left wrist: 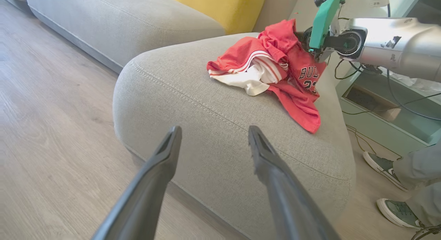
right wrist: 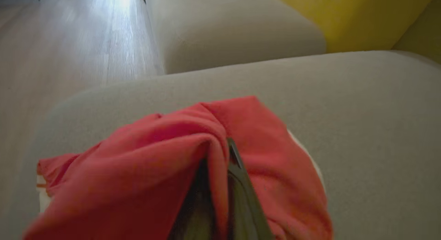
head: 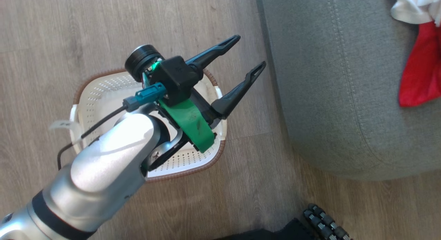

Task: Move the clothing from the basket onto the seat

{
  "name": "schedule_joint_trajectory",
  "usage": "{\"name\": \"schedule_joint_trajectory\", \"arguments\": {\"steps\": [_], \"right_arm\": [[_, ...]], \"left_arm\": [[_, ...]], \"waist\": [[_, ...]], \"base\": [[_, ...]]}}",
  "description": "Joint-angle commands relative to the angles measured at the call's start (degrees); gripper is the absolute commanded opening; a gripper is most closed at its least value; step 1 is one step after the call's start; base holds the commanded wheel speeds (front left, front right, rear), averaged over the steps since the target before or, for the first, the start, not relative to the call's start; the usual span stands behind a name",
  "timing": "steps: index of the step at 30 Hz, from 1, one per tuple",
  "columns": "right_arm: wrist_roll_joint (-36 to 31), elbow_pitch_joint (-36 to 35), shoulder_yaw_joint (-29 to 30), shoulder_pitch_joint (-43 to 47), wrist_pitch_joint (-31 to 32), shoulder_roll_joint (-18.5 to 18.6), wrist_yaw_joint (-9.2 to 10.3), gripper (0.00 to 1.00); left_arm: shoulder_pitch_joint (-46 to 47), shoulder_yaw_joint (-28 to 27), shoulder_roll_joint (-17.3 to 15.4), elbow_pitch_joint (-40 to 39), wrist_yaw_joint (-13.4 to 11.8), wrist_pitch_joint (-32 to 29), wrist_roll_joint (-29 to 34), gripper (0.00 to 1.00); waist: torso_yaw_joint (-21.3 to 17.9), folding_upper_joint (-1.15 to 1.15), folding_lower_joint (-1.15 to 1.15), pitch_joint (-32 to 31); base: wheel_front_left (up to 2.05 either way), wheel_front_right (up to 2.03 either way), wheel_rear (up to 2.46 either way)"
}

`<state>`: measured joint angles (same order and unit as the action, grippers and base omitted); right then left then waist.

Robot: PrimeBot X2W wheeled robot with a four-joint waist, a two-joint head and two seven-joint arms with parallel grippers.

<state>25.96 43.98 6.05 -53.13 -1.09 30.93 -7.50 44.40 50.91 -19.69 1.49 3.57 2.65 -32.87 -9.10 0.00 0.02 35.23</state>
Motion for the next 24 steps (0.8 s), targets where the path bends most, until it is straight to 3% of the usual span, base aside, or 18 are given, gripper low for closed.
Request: {"name": "schedule_joint_trajectory", "arguments": {"steps": [1,5,15,24], "right_arm": [[0.11,-0.39,-1.08,-0.10,1.80,1.80,0.01,1.00],[1.04,3.15,-3.73,-1.57,7.73,2.03,0.01,1.00],[2.89,4.71,-9.38,-0.83,12.76,3.59,0.01,1.00],[7.81,-0.06,-16.43,5.78,21.30,6.12,0.01,1.00]], "left_arm": [[1.99,-2.09,-0.59,-1.64,0.19,0.41,0.45,1.00],[1.77,-2.14,-0.37,-0.77,0.14,1.09,0.09,1.00],[-0.22,-2.04,-0.04,1.42,-0.32,2.84,-1.07,1.00],[-4.80,-2.32,-0.42,3.75,-1.35,4.73,-3.44,1.00]], "waist": [[0.19,0.00,-0.02,-0.18],[0.15,0.00,-0.02,-1.38],[-1.31,0.00,-0.02,-7.34],[-2.99,0.00,-0.02,-17.24]], "base": [[0.00,0.00,0.00],[0.00,0.00,0.00],[0.00,0.00,0.00],[0.00,0.00,0.00]]}}
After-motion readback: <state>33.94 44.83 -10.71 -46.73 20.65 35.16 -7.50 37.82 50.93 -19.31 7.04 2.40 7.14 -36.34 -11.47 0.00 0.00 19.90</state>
